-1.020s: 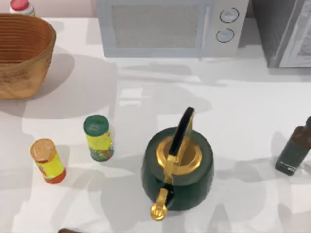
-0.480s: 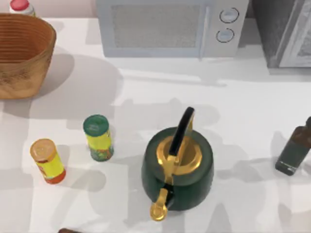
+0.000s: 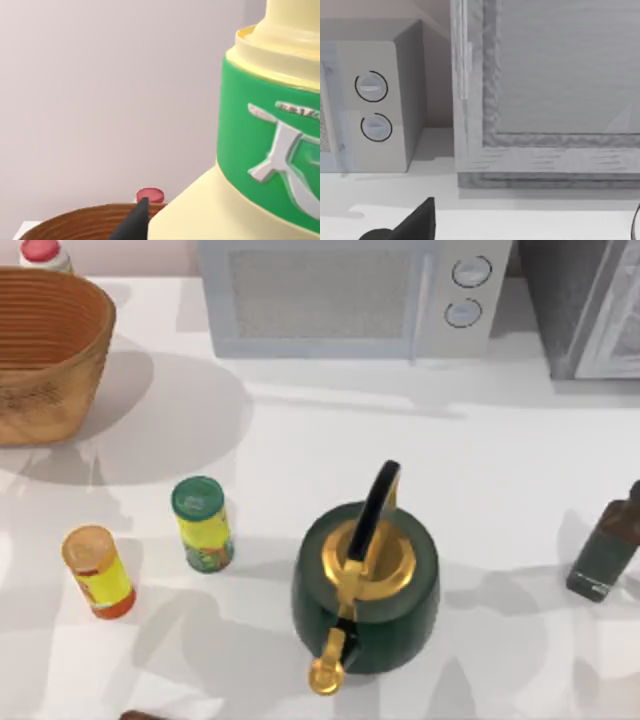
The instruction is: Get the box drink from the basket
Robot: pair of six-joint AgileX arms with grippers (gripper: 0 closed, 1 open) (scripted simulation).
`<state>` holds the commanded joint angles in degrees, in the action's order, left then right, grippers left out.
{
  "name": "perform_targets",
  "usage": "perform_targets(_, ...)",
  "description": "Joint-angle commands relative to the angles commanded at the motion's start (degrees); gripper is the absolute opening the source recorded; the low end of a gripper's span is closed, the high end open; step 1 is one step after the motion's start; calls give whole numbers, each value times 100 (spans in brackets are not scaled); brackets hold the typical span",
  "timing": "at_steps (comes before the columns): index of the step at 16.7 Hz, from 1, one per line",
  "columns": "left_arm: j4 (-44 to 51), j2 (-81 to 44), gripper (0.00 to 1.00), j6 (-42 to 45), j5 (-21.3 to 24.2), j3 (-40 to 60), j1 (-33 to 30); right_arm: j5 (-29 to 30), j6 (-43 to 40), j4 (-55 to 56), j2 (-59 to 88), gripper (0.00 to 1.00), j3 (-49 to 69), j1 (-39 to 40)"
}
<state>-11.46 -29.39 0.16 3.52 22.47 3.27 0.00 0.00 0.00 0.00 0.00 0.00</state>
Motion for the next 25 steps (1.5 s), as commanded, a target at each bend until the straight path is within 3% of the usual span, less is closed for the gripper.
perform_targets(7, 1023, 2690, 0, -13, -314, -2011, -293, 0, 0, 0, 0, 100, 0, 0)
perform_targets(15, 1130, 2902, 0, -6, -358, -2244, -316, 0, 0, 0, 0, 100, 0, 0)
perform_targets(17, 980, 2712, 0, 2, -548, -2244, -443, 0, 0, 0, 0, 100, 0, 0)
perform_targets(21, 79, 1678, 0, 85, -1656, -2100, -1088, 0, 0, 0, 0, 100, 0, 0)
perform_targets(25, -1258, 186, 0, 206, -3471, -1826, -1986, 0, 0, 0, 0, 100, 0, 0)
